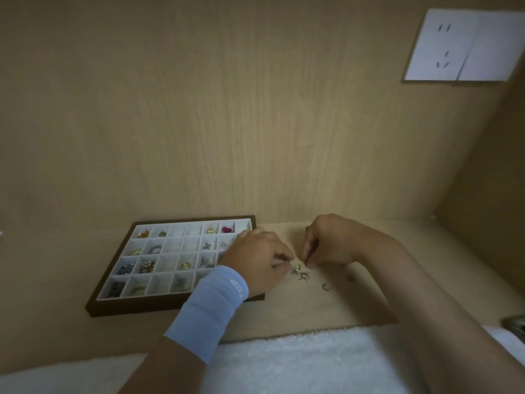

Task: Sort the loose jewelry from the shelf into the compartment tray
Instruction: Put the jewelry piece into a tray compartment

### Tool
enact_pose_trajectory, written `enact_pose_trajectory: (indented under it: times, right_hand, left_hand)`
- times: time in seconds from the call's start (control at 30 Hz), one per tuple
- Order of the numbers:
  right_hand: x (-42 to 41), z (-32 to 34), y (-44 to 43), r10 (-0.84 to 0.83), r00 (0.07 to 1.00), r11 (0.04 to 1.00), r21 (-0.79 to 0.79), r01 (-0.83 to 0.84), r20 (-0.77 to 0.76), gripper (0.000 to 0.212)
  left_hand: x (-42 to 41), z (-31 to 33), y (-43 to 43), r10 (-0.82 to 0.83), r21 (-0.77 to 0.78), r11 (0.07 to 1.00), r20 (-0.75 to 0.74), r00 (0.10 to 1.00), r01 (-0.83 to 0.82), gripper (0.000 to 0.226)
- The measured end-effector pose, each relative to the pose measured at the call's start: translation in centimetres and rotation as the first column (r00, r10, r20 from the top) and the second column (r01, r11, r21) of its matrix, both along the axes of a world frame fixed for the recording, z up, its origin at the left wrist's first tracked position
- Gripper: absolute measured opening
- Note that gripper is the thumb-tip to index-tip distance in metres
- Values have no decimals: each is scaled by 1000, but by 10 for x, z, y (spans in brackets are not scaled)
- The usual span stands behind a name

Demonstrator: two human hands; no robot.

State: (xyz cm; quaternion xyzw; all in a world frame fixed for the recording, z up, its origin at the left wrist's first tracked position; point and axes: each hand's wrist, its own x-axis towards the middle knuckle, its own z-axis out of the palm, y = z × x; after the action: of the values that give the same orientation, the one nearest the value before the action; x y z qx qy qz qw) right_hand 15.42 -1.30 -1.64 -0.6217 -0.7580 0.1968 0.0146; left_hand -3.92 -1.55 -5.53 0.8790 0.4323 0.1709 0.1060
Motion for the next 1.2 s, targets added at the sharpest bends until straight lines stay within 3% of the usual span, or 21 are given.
enact_pose_trajectory:
  times: [0.13,0.23,0.43,0.6,0.7,1.0,1.13,1.2]
  right_hand:
    - [4,1,2,-18,986,1000,20,22,-167,8]
    - [6,-1,2,-53,915,998,-4,57,-399,12]
    - [2,-2,-1,-62,709,996,4,91,-703,8]
    - [-15,-1,-3,-62,539,988,26,153,-840,9]
    - [-24,-1,-4,-69,504,975,48,216,-861,11]
    - [-57,-2,1,28,454,985,103,140,-890,11]
    - [-79,3,7,56,480,991,106,78,-876,13]
    - [-93,5,14,91,543,988,143,54,-835,13]
  left_hand:
    - [2,-2,0,15,-10,1000,61,998,-14,20]
    - [2,-3,1,68,-78,996,236,969,-51,18]
    - [0,5,0,222,-325,945,588,778,-24,15]
    - [-9,15,3,302,-384,924,722,622,-4,9]
    - [-19,21,5,347,-439,898,745,570,27,7]
    - [-48,35,13,389,-529,843,723,571,96,8]
    - [-74,40,20,354,-507,861,669,654,52,9]
    - [-92,42,26,336,-466,885,634,696,-3,8]
